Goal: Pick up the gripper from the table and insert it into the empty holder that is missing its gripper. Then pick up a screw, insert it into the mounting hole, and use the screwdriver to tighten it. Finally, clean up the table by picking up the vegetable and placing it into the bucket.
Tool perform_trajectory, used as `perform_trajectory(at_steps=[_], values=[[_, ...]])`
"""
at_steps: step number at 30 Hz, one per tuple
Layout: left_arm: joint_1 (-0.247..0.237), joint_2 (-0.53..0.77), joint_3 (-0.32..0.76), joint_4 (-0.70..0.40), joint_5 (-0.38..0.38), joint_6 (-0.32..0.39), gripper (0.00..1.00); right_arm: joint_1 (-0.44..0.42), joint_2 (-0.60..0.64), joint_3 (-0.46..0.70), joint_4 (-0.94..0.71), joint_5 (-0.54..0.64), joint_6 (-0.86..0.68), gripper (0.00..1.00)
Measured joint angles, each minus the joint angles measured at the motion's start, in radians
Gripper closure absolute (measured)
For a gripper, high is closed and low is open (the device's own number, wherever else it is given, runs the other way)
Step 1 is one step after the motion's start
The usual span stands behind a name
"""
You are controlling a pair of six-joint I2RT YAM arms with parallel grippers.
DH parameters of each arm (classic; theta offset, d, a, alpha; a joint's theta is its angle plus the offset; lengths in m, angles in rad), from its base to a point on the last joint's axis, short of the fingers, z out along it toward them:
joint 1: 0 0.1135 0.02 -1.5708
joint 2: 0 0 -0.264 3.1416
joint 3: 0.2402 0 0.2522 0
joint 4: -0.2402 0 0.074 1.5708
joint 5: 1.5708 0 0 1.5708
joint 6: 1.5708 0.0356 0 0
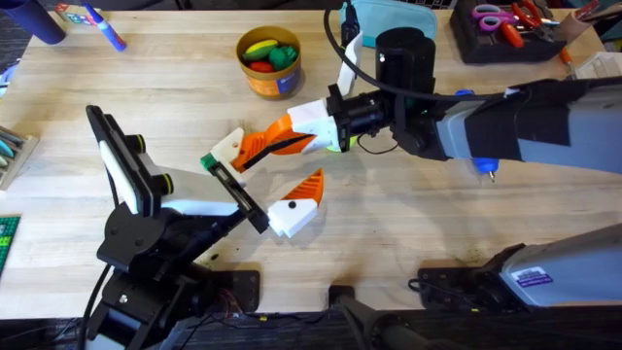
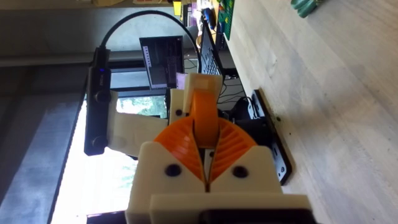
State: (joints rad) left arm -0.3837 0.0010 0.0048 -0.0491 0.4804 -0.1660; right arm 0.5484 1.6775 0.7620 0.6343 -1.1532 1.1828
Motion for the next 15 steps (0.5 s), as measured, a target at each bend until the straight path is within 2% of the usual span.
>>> perform_trajectory(at_steps=[15], values=[[0.001, 0.0, 0.0, -0.001, -0.006, -0.007, 0.009, -0.029, 0.0, 0.0, -0.01, -0.022, -0.011, 0.979]])
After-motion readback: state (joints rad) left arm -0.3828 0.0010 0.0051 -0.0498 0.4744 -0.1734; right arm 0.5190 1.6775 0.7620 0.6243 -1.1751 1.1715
